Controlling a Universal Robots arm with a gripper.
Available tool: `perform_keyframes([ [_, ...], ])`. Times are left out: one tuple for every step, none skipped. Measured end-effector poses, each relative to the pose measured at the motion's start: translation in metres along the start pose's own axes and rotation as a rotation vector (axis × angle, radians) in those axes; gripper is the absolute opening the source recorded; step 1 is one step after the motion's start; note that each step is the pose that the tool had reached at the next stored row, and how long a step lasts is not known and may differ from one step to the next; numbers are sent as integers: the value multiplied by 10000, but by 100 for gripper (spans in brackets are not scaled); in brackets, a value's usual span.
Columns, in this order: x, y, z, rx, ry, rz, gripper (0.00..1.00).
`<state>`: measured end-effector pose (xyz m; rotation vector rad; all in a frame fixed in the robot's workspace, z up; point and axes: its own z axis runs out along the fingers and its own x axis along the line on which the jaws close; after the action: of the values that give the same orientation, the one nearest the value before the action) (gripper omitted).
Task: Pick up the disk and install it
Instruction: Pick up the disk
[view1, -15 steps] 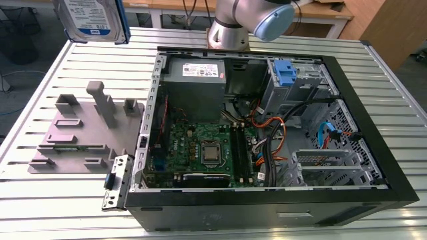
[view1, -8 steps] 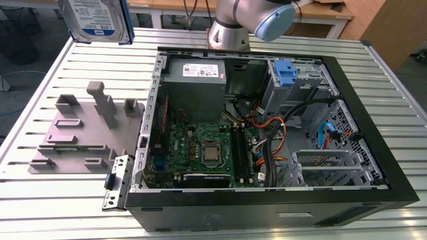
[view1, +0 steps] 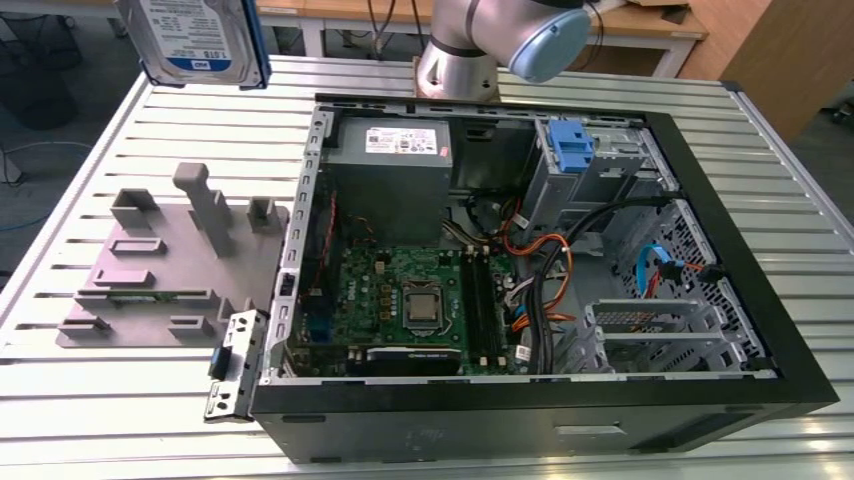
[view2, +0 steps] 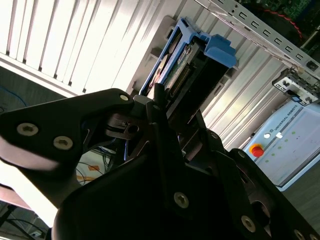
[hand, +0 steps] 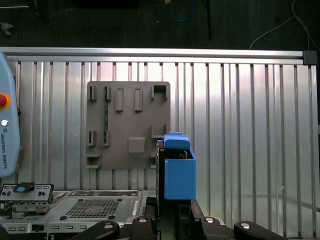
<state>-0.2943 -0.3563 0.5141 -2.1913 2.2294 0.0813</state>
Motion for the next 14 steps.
perform_keyframes([
  [0,-2,0,0,0,0,35],
  [0,-3,0,0,0,0,35],
  [0,-4,0,-1,0,0,35],
  [0,-7,0,-1,0,-1,35],
  [0,-11,0,0,0,-1,35],
  [0,-15,0,0,0,-1,35],
  [0,-21,-1,-1,0,-2,35],
  [0,-30,-1,0,0,-1,35],
  [-1,-41,-1,0,1,-1,35],
  [-1,-55,-2,0,1,-1,35],
  [-1,-70,-2,-1,0,0,35],
  [-2,-87,-2,0,0,0,35],
  [-2,-107,-3,0,-1,-1,35],
  [-2,-128,-3,0,0,-1,35],
])
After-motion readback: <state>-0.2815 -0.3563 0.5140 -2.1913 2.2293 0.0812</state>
